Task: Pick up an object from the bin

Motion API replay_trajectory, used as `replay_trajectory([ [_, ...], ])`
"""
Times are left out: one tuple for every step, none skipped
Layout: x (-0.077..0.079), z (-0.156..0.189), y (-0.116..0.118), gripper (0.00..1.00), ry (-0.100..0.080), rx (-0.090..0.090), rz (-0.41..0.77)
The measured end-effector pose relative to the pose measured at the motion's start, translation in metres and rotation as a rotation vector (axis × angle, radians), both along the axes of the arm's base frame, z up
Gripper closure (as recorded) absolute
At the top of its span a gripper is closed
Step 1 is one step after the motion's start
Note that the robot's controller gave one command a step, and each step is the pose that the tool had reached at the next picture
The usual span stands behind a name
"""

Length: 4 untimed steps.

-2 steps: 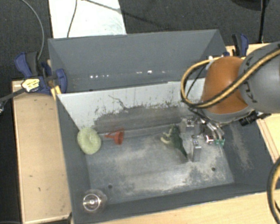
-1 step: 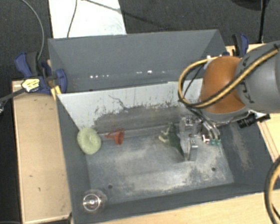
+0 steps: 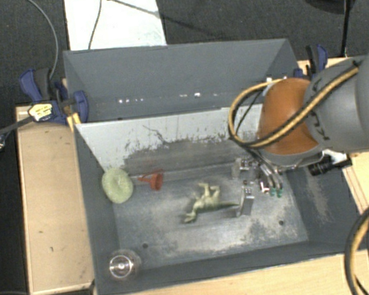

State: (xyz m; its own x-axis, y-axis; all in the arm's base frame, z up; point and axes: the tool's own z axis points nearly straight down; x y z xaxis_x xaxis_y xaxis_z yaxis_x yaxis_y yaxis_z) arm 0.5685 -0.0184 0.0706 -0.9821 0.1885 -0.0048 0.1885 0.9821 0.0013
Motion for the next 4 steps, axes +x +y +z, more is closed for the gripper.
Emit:
replay_trajectory([
  [0.002, 0.0, 0.016, 0.0, -0.006, -0.001, 0.034],
  [0.001, 0.0, 0.028, 0.0, -0.003, 0.001, -0.041],
  [-0.005, 0.0, 0.037, 0.0, -0.003, 0.001, -0.148],
  [-0.011, 0.0, 0.047, 0.0, -0.003, 0.0, -0.02],
])
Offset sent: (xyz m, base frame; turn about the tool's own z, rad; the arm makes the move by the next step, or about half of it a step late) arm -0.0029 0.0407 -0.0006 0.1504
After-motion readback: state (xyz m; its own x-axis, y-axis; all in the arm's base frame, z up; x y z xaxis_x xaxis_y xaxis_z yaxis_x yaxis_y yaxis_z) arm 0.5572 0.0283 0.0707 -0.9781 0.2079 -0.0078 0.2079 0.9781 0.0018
